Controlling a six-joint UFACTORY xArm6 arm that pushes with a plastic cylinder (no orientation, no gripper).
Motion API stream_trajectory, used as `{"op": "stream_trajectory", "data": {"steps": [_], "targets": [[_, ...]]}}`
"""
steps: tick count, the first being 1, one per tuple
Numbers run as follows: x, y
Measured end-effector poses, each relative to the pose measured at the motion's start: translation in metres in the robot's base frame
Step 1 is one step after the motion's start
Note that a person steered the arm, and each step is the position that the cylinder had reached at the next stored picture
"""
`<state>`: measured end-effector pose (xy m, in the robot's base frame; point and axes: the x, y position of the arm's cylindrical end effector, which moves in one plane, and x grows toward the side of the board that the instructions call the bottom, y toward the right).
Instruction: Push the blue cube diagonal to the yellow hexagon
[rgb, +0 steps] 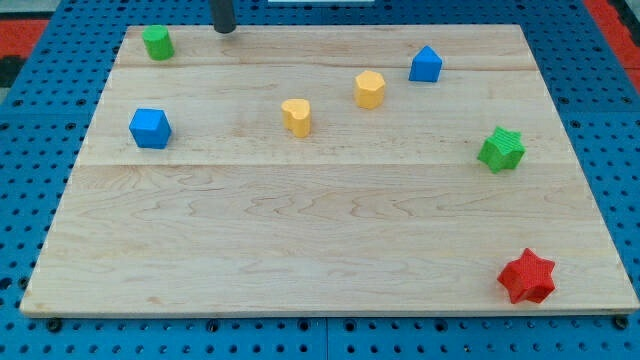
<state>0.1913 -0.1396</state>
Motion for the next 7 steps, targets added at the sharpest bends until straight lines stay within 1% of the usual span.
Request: {"op": "stream_trajectory", "data": {"steps": [1, 2, 3, 4, 5, 6, 7], "targets": [[0.001, -0.046], [0.004, -0.115], [0.039, -0.104], [0.044, -0.125], [0.119, -0.143], [0.220, -0.104], [0.214, -0.078]]}}
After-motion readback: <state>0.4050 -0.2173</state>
